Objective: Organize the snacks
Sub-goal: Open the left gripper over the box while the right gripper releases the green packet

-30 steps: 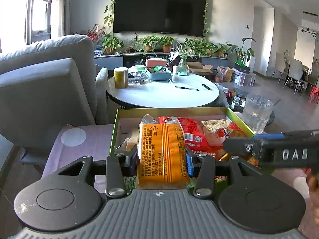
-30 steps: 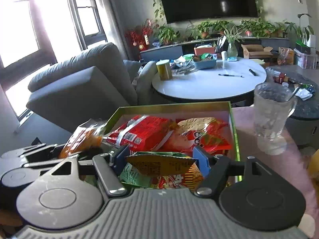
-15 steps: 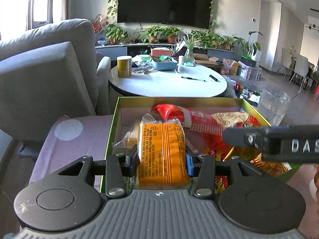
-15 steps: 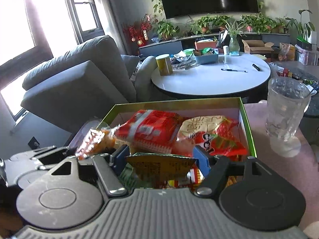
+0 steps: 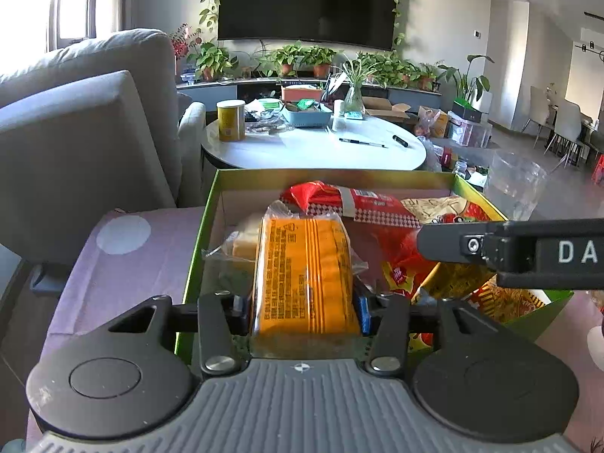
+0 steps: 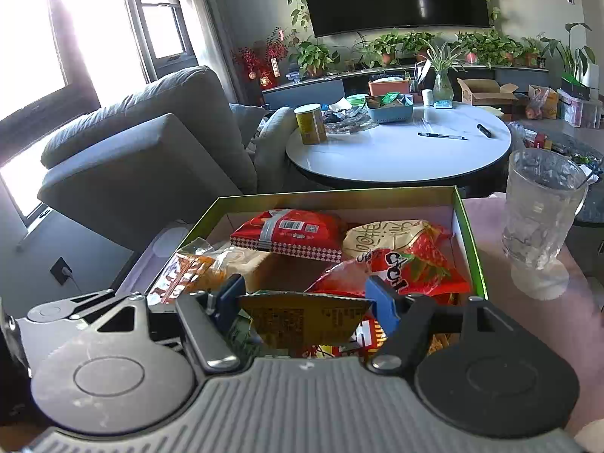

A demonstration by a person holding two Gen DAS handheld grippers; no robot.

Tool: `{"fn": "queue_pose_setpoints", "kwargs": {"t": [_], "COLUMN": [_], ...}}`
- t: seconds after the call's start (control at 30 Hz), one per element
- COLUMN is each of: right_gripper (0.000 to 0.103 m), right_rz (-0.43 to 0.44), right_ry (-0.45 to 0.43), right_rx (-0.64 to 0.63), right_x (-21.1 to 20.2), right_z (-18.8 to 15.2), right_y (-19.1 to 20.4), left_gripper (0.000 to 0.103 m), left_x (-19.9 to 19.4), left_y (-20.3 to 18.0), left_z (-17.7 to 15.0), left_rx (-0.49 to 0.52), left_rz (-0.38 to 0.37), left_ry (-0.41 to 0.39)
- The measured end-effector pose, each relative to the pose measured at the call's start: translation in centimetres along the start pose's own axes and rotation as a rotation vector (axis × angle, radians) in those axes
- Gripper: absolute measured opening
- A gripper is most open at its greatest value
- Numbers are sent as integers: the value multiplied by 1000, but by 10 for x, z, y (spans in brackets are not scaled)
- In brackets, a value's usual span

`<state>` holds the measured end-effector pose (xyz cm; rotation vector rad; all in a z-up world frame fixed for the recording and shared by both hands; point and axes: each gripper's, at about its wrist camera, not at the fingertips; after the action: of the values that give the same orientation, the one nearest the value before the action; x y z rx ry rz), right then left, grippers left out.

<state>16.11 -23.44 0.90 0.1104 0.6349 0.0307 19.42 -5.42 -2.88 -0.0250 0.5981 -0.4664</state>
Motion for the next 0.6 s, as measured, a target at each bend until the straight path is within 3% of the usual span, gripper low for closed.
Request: {"fn": "queue_pose_setpoints", "kwargs": {"t": [0.33,0.4,0.6], "right_gripper": [60,60,60], "right_rz": [14,19,25], "right_ry": [6,13,9], "right_rx": [12,31,30], "right_x": [-2,-3,-9], "right_z": [-2,-2,-1], "right_y": [-3,-6,-4], "left_gripper": [69,79,83], "left_x": [-2,-10,-30], "left_y": [1,1,0], "left_z": [-8,-9,-10], "left_rx": [3,8,36], "left_rz": [-18,-14,2], "left_ry": [2,-18,-55]}}
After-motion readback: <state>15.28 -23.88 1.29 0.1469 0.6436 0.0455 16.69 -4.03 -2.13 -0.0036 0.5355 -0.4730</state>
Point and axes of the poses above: each gripper's, at about its wrist camera, not at the fingertips, and x roughly the way its jaws point, y to its left, z to its top, and after that the axes turned 11 degrees about -z, right-handed
